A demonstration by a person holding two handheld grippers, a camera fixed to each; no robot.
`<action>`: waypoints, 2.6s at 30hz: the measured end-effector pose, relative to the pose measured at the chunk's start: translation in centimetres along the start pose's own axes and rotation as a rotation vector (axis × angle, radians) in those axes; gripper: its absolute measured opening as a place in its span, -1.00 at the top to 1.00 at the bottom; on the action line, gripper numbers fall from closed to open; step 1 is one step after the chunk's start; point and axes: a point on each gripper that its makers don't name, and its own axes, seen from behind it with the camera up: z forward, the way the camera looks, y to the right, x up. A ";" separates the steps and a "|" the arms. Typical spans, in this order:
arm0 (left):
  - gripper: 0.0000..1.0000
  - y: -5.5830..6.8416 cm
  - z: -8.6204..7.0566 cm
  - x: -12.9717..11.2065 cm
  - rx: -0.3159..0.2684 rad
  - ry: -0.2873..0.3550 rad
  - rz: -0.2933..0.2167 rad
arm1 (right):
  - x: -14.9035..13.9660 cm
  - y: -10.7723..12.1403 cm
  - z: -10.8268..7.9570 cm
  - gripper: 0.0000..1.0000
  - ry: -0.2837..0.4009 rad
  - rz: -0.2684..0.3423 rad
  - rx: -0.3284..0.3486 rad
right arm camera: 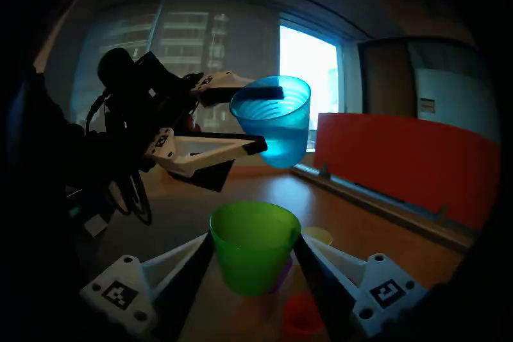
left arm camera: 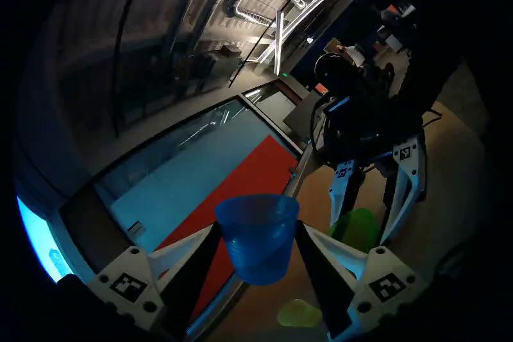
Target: Pour water
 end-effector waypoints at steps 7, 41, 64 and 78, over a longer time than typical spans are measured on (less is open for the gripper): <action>-0.66 0.5 -0.1 0.0 -0.005 -0.002 0.039 | 0.0 0.2 0.0 -0.79 -0.002 -0.002 -0.005; -0.66 0.6 0.7 -1.2 0.001 -0.035 0.167 | 0.0 0.7 -0.2 -0.79 0.000 0.006 -0.013; -0.66 0.6 0.8 -1.1 -0.002 -0.043 0.230 | 0.0 1.0 -0.1 -0.79 0.005 0.007 -0.021; -0.67 0.4 0.9 -1.0 -0.002 -0.045 0.262 | 0.1 1.0 -0.2 -0.78 0.007 0.004 -0.023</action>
